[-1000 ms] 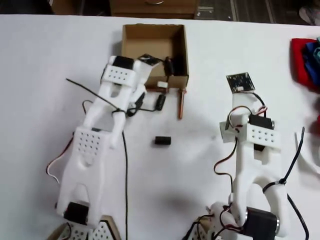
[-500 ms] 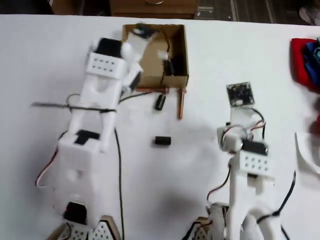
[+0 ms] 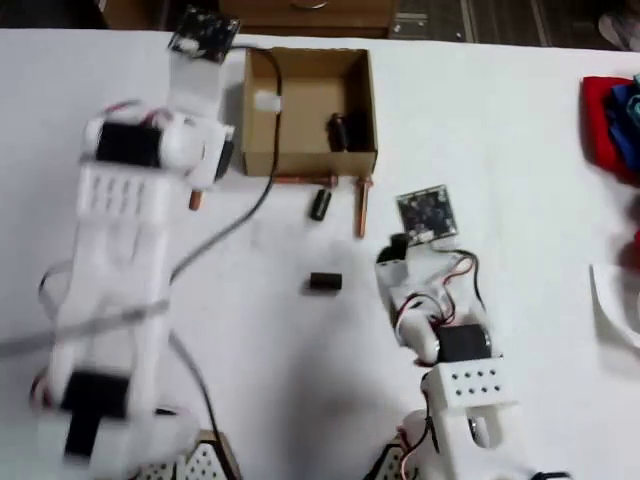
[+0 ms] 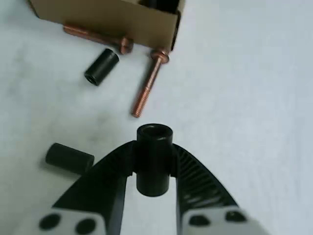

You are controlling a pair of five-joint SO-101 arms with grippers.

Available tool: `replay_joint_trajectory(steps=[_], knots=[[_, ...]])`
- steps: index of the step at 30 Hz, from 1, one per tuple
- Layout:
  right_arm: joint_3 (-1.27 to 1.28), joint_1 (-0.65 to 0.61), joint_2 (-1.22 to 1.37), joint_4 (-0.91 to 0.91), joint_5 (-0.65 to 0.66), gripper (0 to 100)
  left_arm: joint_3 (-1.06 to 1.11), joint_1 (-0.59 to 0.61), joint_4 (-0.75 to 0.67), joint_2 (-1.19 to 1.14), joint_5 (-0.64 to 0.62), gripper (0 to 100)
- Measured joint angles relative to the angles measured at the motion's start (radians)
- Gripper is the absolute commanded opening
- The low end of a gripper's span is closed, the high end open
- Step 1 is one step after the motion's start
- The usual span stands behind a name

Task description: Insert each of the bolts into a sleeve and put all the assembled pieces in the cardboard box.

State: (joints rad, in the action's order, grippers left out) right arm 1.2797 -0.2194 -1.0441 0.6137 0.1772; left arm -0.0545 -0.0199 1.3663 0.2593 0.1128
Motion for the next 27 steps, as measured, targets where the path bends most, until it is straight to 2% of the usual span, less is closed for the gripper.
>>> replay_joint_trajectory(steps=[5, 9, 16, 23, 27], knots=[[0.014, -0.117, -0.002, -0.144, -0.015, 2.1, 0.423, -0.014, -0.322, 0.33, -0.006, 3], [0.015, -0.213, -0.002, -0.235, -0.124, 2.4, 0.545, -0.054, -0.459, 0.46, -0.008, 3], [0.095, -0.229, -0.002, -0.339, -0.183, 2.4, 0.525, -0.081, -0.488, 0.459, -0.215, 3], [0.175, -0.229, -0.006, -0.505, -0.186, 2.1, 0.494, -0.155, -0.463, 0.443, -0.245, 3], [0.258, -0.229, -0.008, -0.671, -0.192, 2.1, 0.494, -0.25, -0.519, 0.443, -0.245, 3]])
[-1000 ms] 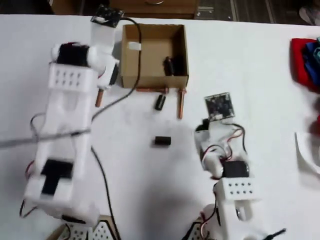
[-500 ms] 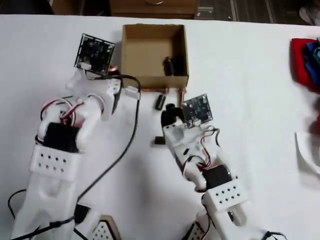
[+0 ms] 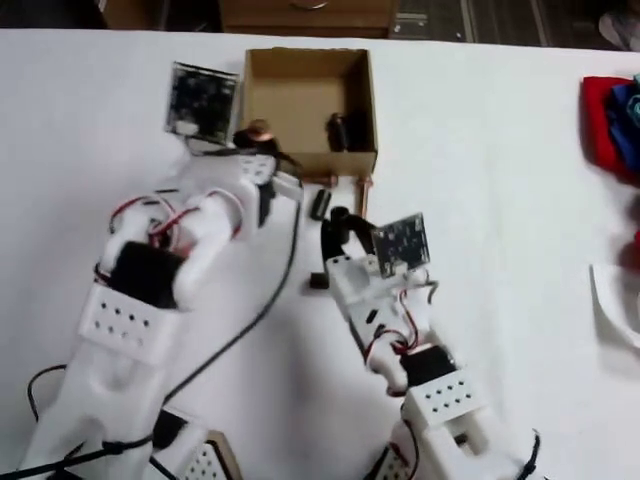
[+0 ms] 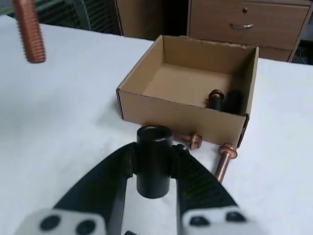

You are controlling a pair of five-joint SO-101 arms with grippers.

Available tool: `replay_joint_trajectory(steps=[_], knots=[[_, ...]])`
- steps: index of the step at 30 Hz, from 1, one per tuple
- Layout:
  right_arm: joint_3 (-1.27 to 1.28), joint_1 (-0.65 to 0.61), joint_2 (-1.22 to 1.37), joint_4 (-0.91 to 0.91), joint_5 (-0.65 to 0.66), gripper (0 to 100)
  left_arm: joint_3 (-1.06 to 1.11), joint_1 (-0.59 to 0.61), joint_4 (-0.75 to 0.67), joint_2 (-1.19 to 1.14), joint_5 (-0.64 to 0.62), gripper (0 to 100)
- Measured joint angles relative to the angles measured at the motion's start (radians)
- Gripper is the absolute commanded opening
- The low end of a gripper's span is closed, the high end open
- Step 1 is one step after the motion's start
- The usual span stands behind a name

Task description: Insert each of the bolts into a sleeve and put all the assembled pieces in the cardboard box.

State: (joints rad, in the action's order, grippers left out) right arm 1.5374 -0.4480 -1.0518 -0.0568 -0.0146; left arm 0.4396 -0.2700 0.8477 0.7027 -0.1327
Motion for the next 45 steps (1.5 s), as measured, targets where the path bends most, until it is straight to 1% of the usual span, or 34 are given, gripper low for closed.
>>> replay_joint_trajectory(steps=[2, 6, 9, 13, 21, 29, 37, 45], knots=[[0.058, 0.0, 0.0, -0.123, 0.0, 2.1, 0.0, -0.035, -0.043, 0.0, 0.0, 3], [0.129, 0.0, -0.003, -0.341, 0.0, 2.1, 0.0, -0.058, -0.163, 0.0, 0.0, 3], [0.133, 0.0, -0.009, -0.393, 0.0, 2.1, 0.02, -0.06, -0.253, -0.011, 0.0, 3], [0.133, -0.009, -0.009, -0.405, 0.0, 2.1, 0.069, -0.094, -0.292, -0.049, 0.0, 3], [0.133, -0.008, -0.009, -0.407, 0.0, 2.1, 0.074, -0.209, -0.298, -0.057, -0.002, 3], [0.133, -0.008, -0.009, -0.396, 0.0, 2.1, 0.078, -0.213, -0.298, -0.057, -0.002, 3], [0.137, -0.009, -0.006, -0.393, 0.0, 2.1, 0.164, -0.21, -0.31, -0.051, 0.003, 3], [0.137, -0.009, -0.006, -0.391, 0.0, 2.1, 0.18, -0.21, -0.31, -0.043, 0.003, 3]])
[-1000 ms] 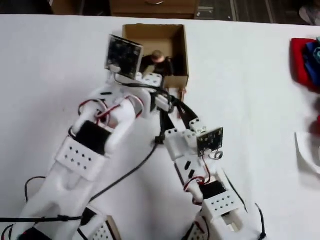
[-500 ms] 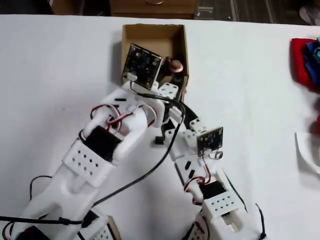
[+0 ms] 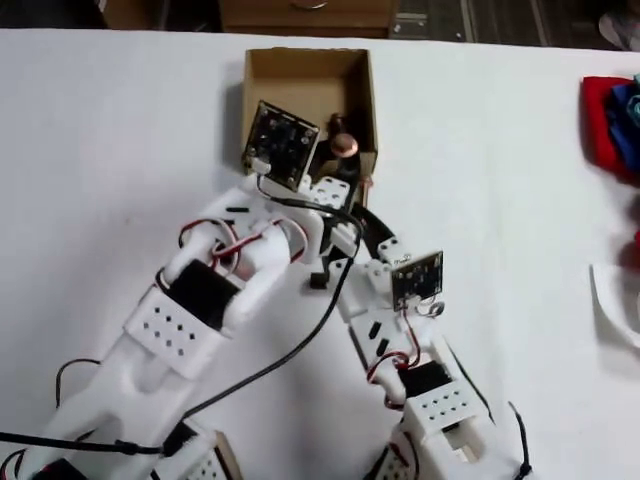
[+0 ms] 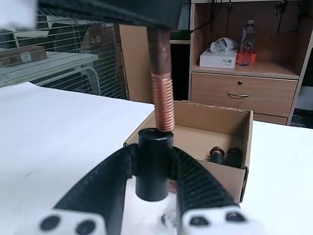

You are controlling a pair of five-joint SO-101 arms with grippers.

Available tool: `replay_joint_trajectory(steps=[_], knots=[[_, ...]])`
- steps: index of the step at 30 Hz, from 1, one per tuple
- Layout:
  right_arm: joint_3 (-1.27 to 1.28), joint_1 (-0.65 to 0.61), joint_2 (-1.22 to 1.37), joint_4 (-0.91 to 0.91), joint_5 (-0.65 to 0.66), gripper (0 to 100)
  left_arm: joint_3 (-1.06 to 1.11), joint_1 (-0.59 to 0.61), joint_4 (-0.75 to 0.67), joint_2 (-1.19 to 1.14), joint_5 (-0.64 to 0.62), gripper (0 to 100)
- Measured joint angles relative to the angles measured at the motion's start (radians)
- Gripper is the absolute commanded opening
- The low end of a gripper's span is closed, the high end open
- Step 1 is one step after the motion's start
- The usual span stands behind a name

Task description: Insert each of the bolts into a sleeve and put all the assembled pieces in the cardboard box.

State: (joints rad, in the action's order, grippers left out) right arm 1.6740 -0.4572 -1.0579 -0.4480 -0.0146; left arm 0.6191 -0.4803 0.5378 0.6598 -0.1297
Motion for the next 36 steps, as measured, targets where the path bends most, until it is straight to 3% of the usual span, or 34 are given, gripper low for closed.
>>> replay_joint_trajectory(steps=[7, 18, 31, 36], knots=[[0.0, 0.002, 0.0, 0.002, 0.0, 2.1, -0.003, 0.0, 0.011, 0.0, 0.0, 3], [0.0, 0.006, 0.0, 0.002, 0.0, 2.1, -0.064, 0.002, 0.164, 0.0, 0.0, 3], [0.0, 0.0, -0.003, 0.0, 0.0, 2.1, -0.061, -0.003, 0.176, -0.018, -0.006, 3], [0.0, -0.002, -0.003, 0.0, 0.0, 2.1, -0.061, 0.034, 0.18, -0.018, -0.008, 15]])
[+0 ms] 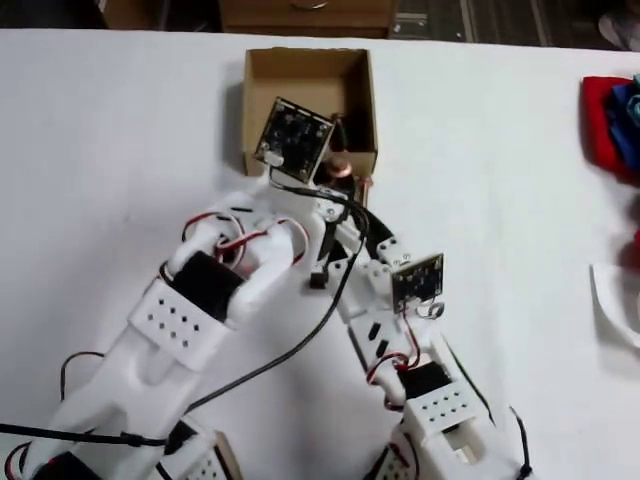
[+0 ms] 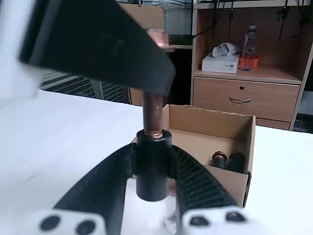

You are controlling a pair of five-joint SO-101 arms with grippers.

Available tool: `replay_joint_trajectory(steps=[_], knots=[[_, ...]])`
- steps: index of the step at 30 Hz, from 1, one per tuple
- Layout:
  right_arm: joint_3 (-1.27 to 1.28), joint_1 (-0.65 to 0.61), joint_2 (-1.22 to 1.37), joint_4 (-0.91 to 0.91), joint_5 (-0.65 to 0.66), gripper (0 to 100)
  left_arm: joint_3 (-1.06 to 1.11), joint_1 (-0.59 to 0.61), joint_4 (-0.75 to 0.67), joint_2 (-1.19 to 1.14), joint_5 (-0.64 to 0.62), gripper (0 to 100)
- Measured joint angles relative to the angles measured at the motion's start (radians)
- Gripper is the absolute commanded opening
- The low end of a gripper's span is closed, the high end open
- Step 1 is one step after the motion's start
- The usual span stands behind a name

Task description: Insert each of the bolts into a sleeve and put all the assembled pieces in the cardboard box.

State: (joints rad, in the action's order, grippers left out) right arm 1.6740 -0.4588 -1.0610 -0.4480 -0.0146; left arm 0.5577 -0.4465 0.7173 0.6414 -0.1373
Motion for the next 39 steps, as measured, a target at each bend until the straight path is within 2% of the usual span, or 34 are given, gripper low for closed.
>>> replay_joint_trajectory(steps=[2, 5, 14, 18, 26, 33, 39], knots=[[0.0, 0.0, 0.0, 0.0, 0.0, 2.1, 0.0, 0.029, 0.014, 0.0, 0.0, 19], [0.0, 0.008, 0.0, 0.0, 0.0, 2.1, 0.0, 0.075, 0.06, 0.0, 0.003, 19], [0.0, 0.008, 0.0, 0.0, 0.0, 2.1, -0.021, 0.089, 0.112, 0.0, 0.005, 19], [0.0, 0.006, 0.0, 0.0, 0.0, 2.1, -0.129, 0.133, 0.123, 0.0, 0.006, 19], [0.0, 0.005, 0.002, 0.025, 0.0, 2.1, -0.374, 0.227, 0.238, 0.002, 0.006, 19], [0.0, 0.003, 0.0, 0.049, 0.0, 2.1, -0.39, 0.439, 0.279, 0.002, 0.018, 20], [0.0, 0.003, 0.0, 0.095, -0.023, 2.0, -0.209, 0.62, 0.431, 0.002, 0.233, 20]])
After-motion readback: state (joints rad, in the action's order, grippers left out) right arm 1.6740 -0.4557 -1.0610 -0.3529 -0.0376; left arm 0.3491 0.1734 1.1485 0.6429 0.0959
